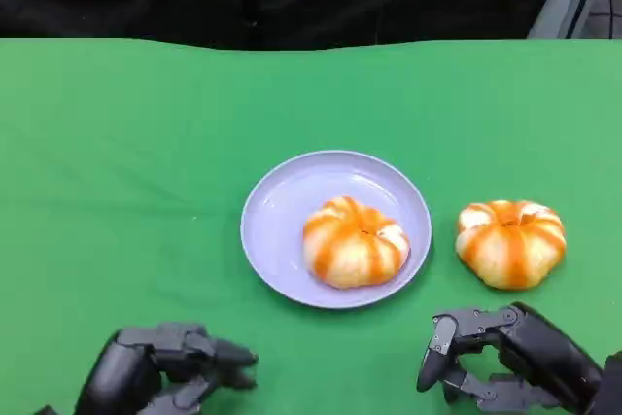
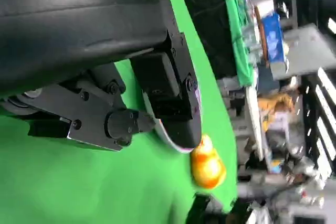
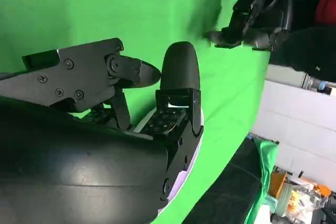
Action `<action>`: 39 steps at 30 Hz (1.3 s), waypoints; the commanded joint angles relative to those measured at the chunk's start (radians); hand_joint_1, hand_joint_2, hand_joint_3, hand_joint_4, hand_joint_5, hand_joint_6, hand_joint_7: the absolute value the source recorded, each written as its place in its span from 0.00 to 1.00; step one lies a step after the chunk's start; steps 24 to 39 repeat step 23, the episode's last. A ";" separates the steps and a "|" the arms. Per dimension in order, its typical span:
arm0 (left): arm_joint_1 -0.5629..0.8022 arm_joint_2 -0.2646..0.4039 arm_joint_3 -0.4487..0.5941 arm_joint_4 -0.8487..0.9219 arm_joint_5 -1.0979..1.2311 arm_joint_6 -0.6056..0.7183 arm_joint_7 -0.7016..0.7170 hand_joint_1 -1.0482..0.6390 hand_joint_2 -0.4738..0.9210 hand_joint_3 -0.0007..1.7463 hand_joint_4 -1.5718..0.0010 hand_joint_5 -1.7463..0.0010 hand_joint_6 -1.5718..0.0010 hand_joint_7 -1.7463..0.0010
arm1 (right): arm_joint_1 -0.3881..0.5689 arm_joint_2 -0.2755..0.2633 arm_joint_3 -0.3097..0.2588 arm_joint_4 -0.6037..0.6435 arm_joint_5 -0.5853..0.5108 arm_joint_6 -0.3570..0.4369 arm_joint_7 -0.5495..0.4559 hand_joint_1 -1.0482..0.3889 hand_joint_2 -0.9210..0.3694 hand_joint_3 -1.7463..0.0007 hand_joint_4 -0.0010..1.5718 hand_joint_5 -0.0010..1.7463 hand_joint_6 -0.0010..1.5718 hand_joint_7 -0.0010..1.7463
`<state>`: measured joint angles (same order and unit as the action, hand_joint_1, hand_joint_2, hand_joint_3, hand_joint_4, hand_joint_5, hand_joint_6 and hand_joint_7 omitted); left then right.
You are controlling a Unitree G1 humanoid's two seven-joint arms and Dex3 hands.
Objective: Grasp the bread from the table and place it into the plate.
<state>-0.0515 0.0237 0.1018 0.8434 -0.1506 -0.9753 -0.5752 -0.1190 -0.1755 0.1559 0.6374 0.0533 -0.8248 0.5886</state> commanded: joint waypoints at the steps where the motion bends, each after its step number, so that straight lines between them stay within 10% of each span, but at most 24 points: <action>1: -0.004 0.028 -0.009 0.016 0.007 -0.024 0.010 0.61 0.77 0.59 0.50 0.15 0.47 0.27 | 0.000 -0.017 -0.013 -0.010 0.010 0.011 0.001 0.67 0.01 0.71 0.45 0.92 0.50 0.63; 39: -0.004 0.037 -0.024 0.016 0.008 -0.028 0.032 0.59 0.77 0.59 0.52 0.08 0.49 0.23 | 0.000 -0.017 -0.013 -0.011 -0.003 0.000 -0.014 0.67 0.01 0.70 0.46 0.92 0.51 0.63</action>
